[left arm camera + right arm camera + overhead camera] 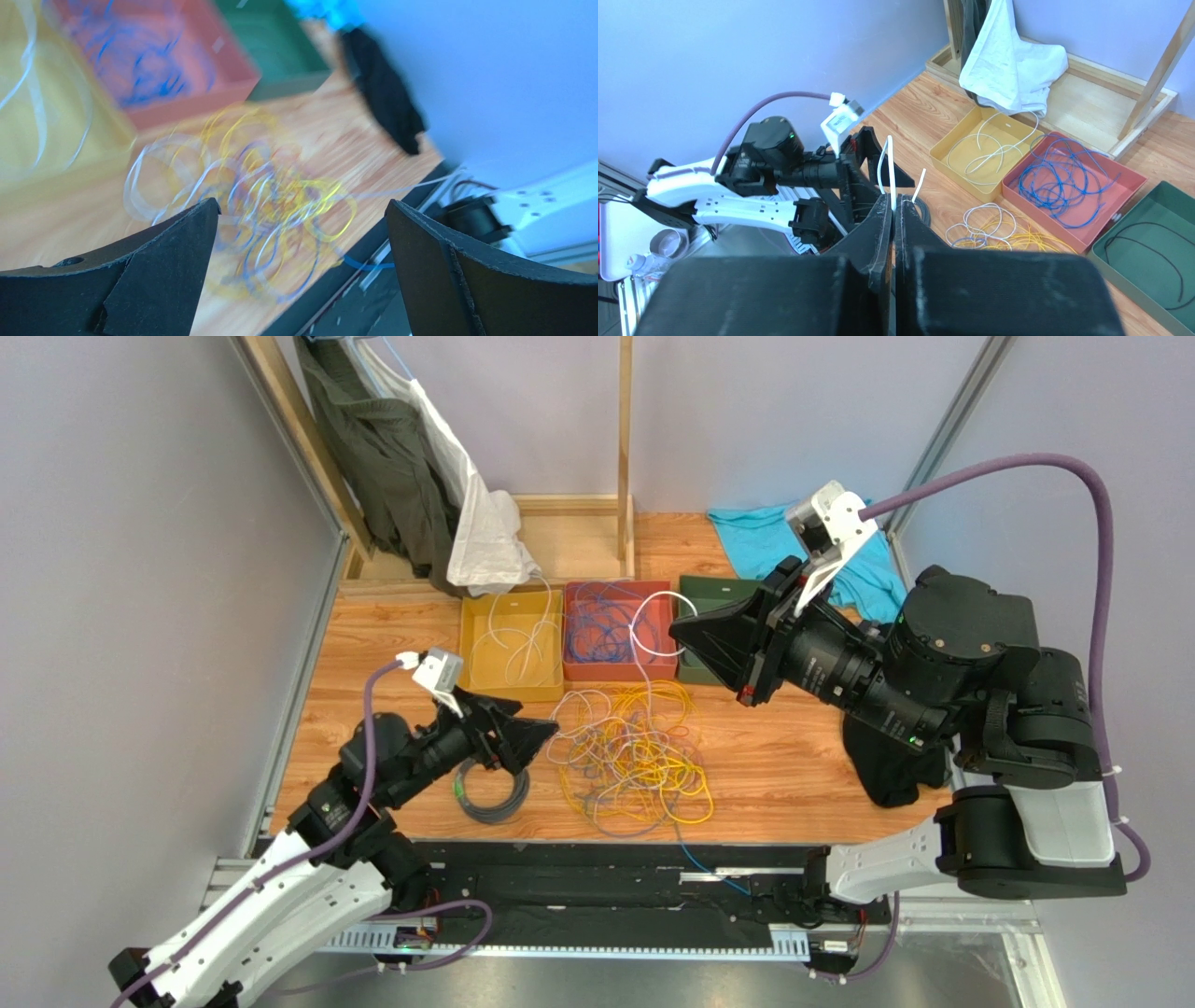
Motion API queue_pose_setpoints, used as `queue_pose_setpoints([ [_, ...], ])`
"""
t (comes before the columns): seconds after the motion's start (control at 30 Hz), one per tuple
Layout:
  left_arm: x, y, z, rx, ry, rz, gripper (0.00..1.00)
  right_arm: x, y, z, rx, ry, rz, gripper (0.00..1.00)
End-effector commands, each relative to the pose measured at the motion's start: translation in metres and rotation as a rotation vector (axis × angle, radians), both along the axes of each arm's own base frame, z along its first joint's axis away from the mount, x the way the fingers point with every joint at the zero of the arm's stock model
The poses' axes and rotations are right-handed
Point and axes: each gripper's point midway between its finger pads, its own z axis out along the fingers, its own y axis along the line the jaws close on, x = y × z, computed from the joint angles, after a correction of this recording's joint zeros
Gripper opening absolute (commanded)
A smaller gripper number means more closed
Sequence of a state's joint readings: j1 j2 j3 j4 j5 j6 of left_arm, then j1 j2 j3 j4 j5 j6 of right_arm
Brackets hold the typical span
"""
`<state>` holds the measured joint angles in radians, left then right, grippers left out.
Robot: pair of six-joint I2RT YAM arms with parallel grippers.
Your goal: Untangle the cables
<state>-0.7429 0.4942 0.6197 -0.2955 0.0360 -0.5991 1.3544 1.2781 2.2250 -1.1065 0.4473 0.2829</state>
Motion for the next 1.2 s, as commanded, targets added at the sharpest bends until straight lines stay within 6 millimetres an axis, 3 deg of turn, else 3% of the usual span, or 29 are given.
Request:
queue_pose_setpoints([
  [0.0, -0.014, -0.02, 0.074, -0.239, -0.378, -0.133, 0.99, 0.005, 0.004, 0.008, 0.052, 0.007, -0.033, 0.0],
  [0.2, -0.02, -0.064, 0.082, -0.169, -0.49, -0.271, 0.99, 0.006, 0.017, -0.008, 0.037, 0.053, -0.037, 0.0],
  [0.33, -0.038, -0.107, 0.072, -0.094, -0.536, -0.385, 0.99, 0.012, 0.024, -0.016, 0.025, 0.076, -0.06, 0.0],
  [0.6, -0.044, -0.128, 0.064, -0.145, -0.535, -0.409, 0.99, 0.024, 0.045, -0.03, 0.015, 0.122, -0.046, 0.0],
  [0.77, -0.023, -0.137, 0.052, -0.107, -0.521, -0.331, 0.95, 0.024, 0.054, -0.027, 0.03, 0.131, -0.011, 0.0],
  [0.87, -0.021, -0.143, 0.055, -0.118, -0.523, -0.329, 0.71, 0.024, 0.054, -0.026, 0.037, 0.132, -0.008, 0.0],
  [0.9, -0.019, -0.144, 0.061, -0.123, -0.522, -0.324, 0.47, 0.023, 0.052, -0.025, 0.044, 0.131, -0.009, 0.0],
  [0.97, -0.02, -0.144, 0.057, -0.088, -0.498, -0.335, 0.24, 0.025, 0.047, -0.028, 0.042, 0.132, -0.029, 0.0],
  [1.0, -0.016, -0.14, 0.062, -0.082, -0.487, -0.306, 0.0, 0.025, 0.043, -0.026, 0.053, 0.129, -0.033, 0.0],
  [1.03, -0.015, -0.131, 0.059, -0.055, -0.459, -0.289, 0.0, 0.025, 0.042, -0.032, 0.044, 0.132, -0.04, 0.04],
  [1.07, -0.011, -0.123, 0.063, -0.05, -0.455, -0.246, 0.0, 0.027, 0.039, -0.034, 0.041, 0.132, -0.055, 0.17],
  [1.1, -0.01, -0.114, 0.071, -0.061, -0.447, -0.215, 0.0, 0.025, 0.032, -0.032, 0.052, 0.13, -0.057, 0.34],
  [1.13, -0.011, -0.096, 0.078, -0.062, -0.423, -0.173, 0.0, 0.026, 0.03, -0.036, 0.045, 0.135, -0.064, 0.6],
  [1.17, 0.0, -0.078, 0.084, -0.053, -0.392, -0.065, 0.0, 0.028, 0.029, -0.048, 0.021, 0.146, -0.087, 0.71],
])
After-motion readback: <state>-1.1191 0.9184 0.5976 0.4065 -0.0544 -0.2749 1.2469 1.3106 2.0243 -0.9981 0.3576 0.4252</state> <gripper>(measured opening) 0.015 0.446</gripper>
